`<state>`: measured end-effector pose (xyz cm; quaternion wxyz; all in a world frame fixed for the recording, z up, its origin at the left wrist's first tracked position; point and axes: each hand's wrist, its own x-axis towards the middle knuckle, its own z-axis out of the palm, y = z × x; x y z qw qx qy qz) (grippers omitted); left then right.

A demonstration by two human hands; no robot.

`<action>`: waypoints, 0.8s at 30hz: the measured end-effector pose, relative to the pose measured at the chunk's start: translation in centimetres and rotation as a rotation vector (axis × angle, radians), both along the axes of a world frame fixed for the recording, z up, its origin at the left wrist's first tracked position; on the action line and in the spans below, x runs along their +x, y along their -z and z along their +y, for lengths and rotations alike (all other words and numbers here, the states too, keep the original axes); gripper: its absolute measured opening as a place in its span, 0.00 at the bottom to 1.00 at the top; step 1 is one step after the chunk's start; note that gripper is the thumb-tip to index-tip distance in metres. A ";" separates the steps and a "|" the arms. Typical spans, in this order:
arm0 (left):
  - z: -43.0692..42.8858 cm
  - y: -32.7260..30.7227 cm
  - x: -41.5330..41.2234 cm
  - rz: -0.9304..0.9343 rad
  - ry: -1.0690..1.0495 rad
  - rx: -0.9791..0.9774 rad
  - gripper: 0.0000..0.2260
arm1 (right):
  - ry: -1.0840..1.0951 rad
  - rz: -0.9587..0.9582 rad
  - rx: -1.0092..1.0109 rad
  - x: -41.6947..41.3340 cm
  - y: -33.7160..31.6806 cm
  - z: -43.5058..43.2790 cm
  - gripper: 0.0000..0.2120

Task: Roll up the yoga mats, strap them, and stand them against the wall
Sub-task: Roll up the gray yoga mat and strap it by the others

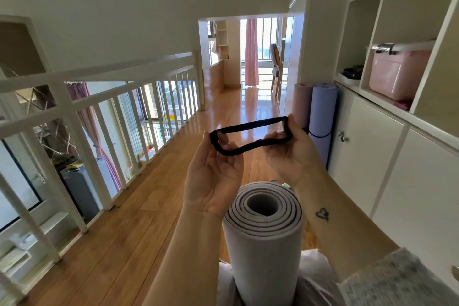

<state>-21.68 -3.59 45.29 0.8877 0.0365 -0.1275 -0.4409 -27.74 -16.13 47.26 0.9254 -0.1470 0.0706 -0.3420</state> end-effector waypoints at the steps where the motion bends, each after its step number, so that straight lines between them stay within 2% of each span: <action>1: 0.0 0.0 0.1 -0.020 -0.019 0.002 0.08 | 0.016 0.031 0.016 -0.1 0.1 -0.1 0.09; 5: -0.1 -0.2 1.0 0.002 -0.223 0.143 0.06 | -0.003 0.094 0.000 -0.5 0.6 -0.1 0.08; 8: 0.2 0.1 2.5 -0.061 -0.410 0.310 0.05 | -0.063 0.107 -0.032 -0.9 0.8 0.1 0.09; 13: 0.1 0.0 3.2 -0.098 -0.598 0.492 0.05 | 0.036 0.177 -0.085 -0.9 0.8 0.6 0.08; 19: -0.1 -0.1 3.0 0.020 -0.620 0.474 0.06 | 0.108 0.172 -0.239 -0.5 0.9 0.8 0.10; 24: -1.0 -0.7 2.2 0.144 -0.504 0.350 0.08 | 0.157 0.165 -0.232 0.0 0.9 1.4 0.08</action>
